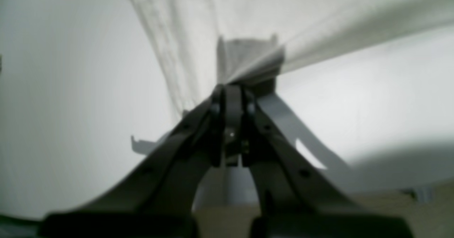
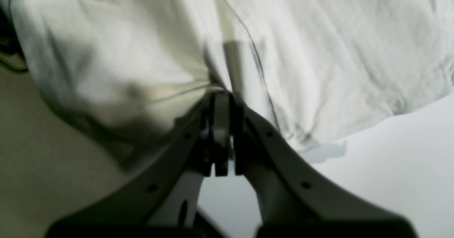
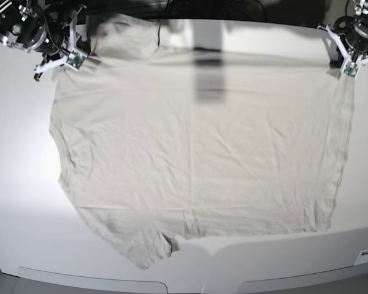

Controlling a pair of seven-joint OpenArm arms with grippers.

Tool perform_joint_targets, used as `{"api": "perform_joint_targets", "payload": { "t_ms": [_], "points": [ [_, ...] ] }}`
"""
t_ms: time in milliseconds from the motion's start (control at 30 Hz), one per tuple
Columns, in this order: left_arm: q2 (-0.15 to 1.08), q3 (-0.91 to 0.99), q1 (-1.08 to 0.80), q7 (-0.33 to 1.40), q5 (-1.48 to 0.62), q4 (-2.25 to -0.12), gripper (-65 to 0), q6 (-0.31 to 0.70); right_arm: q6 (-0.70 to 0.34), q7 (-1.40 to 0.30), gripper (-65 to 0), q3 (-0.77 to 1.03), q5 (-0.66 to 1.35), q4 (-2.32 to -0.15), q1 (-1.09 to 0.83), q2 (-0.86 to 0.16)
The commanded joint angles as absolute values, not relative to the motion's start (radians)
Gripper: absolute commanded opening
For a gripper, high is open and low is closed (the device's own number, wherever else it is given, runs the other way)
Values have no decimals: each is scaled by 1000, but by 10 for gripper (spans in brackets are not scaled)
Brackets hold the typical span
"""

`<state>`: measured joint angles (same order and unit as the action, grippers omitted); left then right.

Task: Fold the T-shirt properly
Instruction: 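Lift the shoulders and pull the shirt toward the robot, then lay the shoulder edge down, folding the collar strip over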

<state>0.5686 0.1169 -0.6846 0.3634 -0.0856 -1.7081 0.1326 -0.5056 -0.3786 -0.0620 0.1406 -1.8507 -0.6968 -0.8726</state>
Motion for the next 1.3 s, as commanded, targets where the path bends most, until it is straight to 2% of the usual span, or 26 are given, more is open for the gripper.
{"api": "perform_joint_targets", "payload": {
  "t_ms": [0,233,667,933,1267],
  "points": [
    [575,151,-712,336,-79,-1732,-650,117,-501,-374,-650,-43,142,-1878,-718,-892],
    [504,257,-828,320,-19,-1796,-650,121,-496,-374,-650,-20,142,-1963,-825,-892],
    [505,265,-918,288,22,-1841,-650,120,-496,-385,-650,7,131,-2036,-884,-892],
    [505,282,-824,236,15,-1902,-650,120,-421,-329,-650,112,136,-2049,-858,-892],
    [505,282,-649,245,-9,-1881,-650,123,-411,-323,-650,111,143,-2047,-690,-894]
  ]
}}
